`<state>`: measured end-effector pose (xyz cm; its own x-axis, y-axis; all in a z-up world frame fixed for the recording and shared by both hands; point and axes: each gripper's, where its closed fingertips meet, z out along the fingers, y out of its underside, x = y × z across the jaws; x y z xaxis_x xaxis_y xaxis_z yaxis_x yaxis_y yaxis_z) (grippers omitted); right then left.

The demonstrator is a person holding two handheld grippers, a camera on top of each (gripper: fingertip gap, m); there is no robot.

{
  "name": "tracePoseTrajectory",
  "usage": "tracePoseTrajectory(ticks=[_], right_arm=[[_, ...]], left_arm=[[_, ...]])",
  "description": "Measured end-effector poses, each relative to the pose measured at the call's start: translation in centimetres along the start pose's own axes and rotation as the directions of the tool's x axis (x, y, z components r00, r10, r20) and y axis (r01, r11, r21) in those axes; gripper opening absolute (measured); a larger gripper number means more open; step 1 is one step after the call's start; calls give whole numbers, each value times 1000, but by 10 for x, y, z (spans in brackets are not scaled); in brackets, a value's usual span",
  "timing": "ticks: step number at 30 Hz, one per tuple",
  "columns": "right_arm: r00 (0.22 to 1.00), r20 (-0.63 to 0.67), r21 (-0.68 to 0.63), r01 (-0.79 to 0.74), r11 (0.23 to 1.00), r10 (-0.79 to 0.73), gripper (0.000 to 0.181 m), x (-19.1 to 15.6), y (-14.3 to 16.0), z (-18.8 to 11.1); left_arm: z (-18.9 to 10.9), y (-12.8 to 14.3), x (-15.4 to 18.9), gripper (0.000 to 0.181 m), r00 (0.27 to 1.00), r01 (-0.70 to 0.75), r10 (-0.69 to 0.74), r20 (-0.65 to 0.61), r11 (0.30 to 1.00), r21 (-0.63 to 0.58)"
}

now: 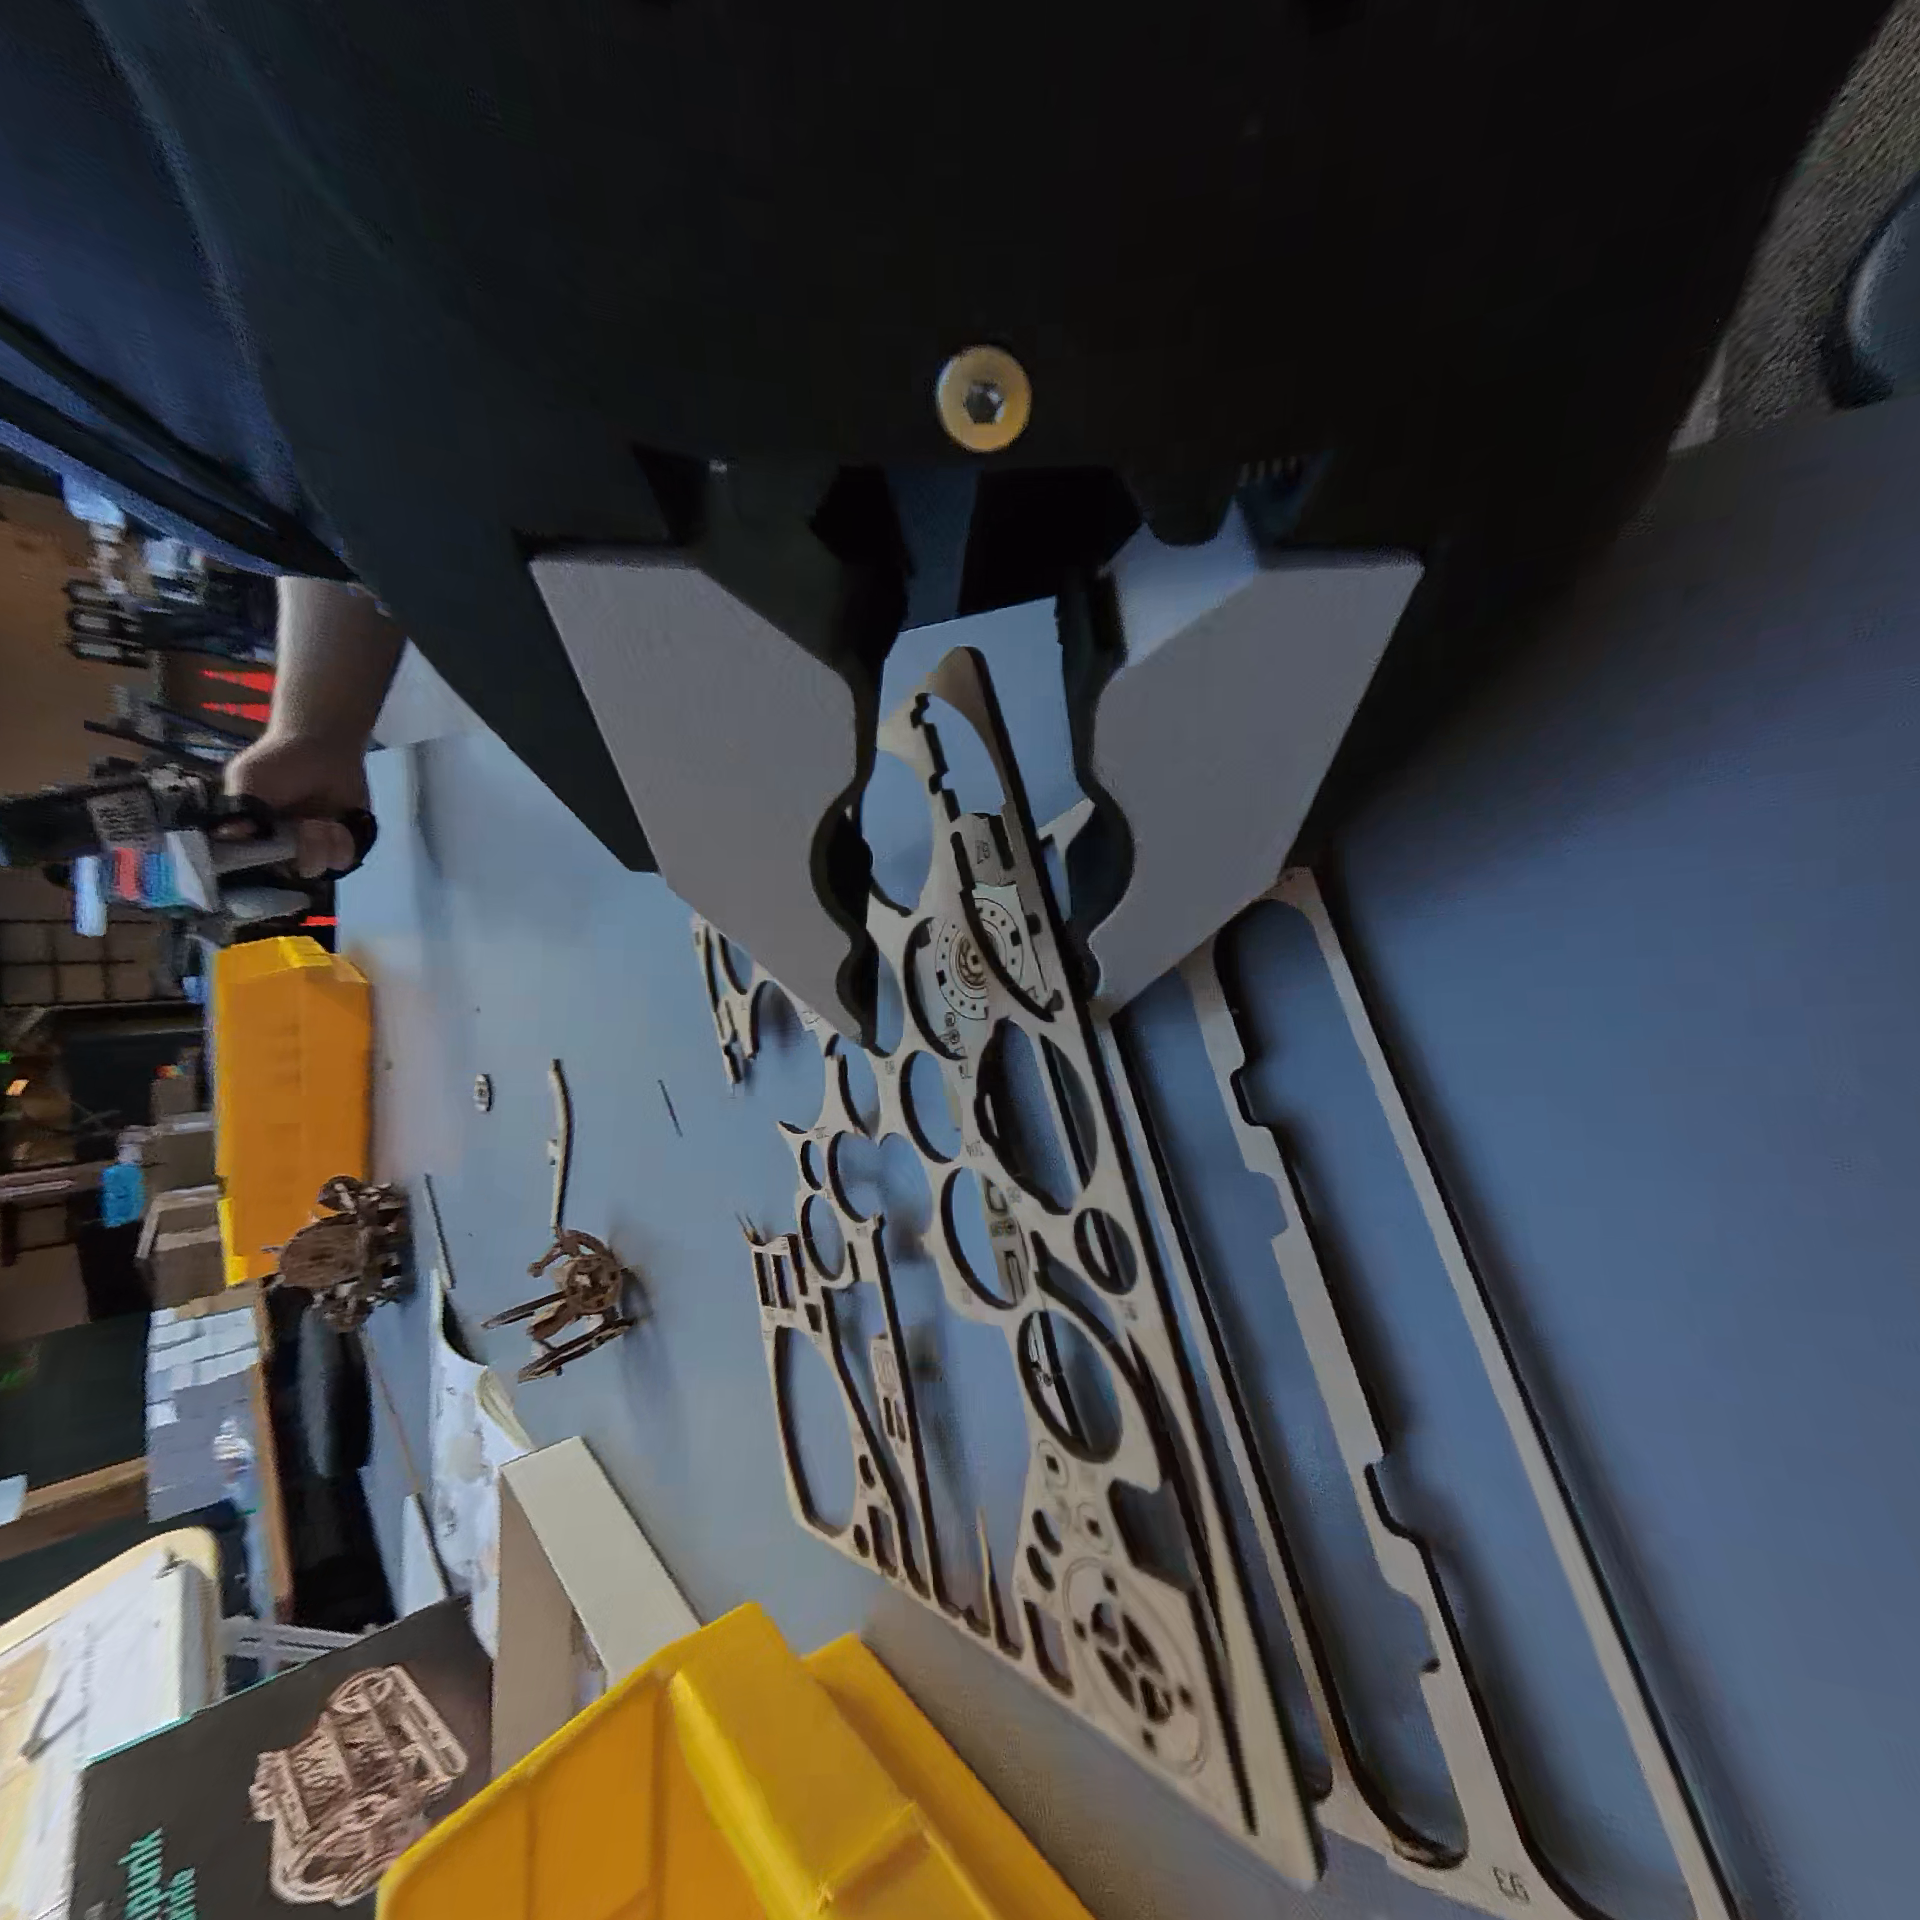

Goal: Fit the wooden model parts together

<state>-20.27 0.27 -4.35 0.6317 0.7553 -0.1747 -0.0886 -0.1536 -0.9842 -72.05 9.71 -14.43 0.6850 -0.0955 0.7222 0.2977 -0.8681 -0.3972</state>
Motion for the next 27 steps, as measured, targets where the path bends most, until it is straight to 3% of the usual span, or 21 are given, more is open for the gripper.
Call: tracePoseTrajectory(ticks=[5, 9, 15, 17, 20, 22, 24, 27], right_arm=[[996, 73, 64, -48, 997, 43, 19, -14, -14, 0], [996, 78, 100, -45, 994, 37, 19, -17, -23, -7], [998, 60, 103, -34, 994, 28, 19, -16, -22, -19], [998, 60, 112, -41, 993, 34, 19, -16, -23, -22], [998, 55, 118, -39, 992, 33, 19, -16, -23, -26], [999, 38, 110, -23, 994, 19, 20, -15, -21, -27], [1000, 2, 97, 13, 995, -14, 22, -12, -18, -28], [992, -94, 75, 92, 993, -85, 29, 0, -12, -25]], left_arm=[[-2, -2, -3, 46, 977, -83, 91, 192, 995, -49], [-3, -3, -11, 47, 937, -120, 140, 320, 989, -83], [-1, -14, -8, 58, 886, -179, 185, 426, 982, -56], [-6, -20, -9, 59, 842, -229, 223, 491, 972, -48], [-26, -37, -12, 61, 704, -348, 288, 650, 937, -38], [-49, -57, -3, 63, 554, -497, 328, 765, 868, -12], [-72, -76, 25, 66, 410, -678, 348, 843, 735, 26], [-79, -84, 79, 65, 315, -855, 381, 869, 511, 86]])
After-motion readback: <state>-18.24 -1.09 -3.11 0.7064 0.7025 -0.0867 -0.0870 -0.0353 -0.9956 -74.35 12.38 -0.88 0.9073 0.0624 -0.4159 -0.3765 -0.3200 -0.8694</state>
